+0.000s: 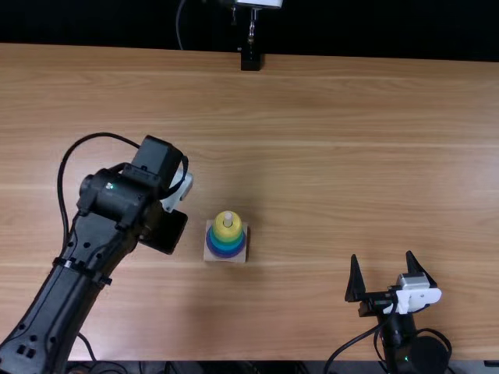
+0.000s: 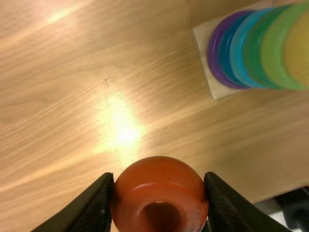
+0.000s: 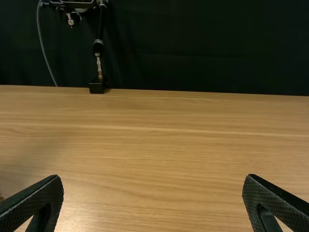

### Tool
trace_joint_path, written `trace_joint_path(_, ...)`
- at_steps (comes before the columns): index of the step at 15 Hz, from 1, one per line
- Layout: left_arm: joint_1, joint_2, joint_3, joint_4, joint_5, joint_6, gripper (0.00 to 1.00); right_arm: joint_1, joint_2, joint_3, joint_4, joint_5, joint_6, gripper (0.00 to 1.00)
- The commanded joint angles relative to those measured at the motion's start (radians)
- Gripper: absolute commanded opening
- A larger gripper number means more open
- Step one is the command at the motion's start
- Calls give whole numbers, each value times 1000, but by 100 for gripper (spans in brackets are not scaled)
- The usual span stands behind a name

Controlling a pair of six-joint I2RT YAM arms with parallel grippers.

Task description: Build the Hanoi tower: stack the rings onto the peg from bottom to top in this color order: purple, dark blue, light blue, dark green, light green, yellow, orange.

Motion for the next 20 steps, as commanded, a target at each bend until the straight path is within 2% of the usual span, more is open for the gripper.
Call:
trace_joint_path(1, -1, 44, 89, -40, 7, 1, 0, -14, -13, -9, 6, 0, 1, 100)
trace_joint_path(3, -8, 83, 195, -101, 7, -27, 0, -14, -13, -9, 6, 0, 1, 100)
trace_joint_path(5, -45, 135, 296, -128, 7, -68, 0, -14, -13, -9, 6, 0, 1, 100)
trace_joint_path(8, -87, 193, 413, -130, 9, -75, 0, -14, -13, -9, 6, 0, 1, 100)
trace_joint_path(9, -102, 207, 440, -130, 7, -95, 0, -14, -13, -9, 6, 0, 1, 100)
trace_joint_path(11, -131, 225, 466, -130, 7, -154, 0, -14, -13, -9, 6, 0, 1, 100)
trace_joint_path(16, -192, 273, 506, -130, 7, -167, 0, -14, -13, -9, 6, 0, 1, 100)
trace_joint_path(19, -223, 284, 506, -130, 7, -226, 0, -14, -13, -9, 6, 0, 1, 100)
trace_joint_path(20, -234, 284, 506, -130, 7, -231, 0, -14, -13, -9, 6, 0, 1, 100)
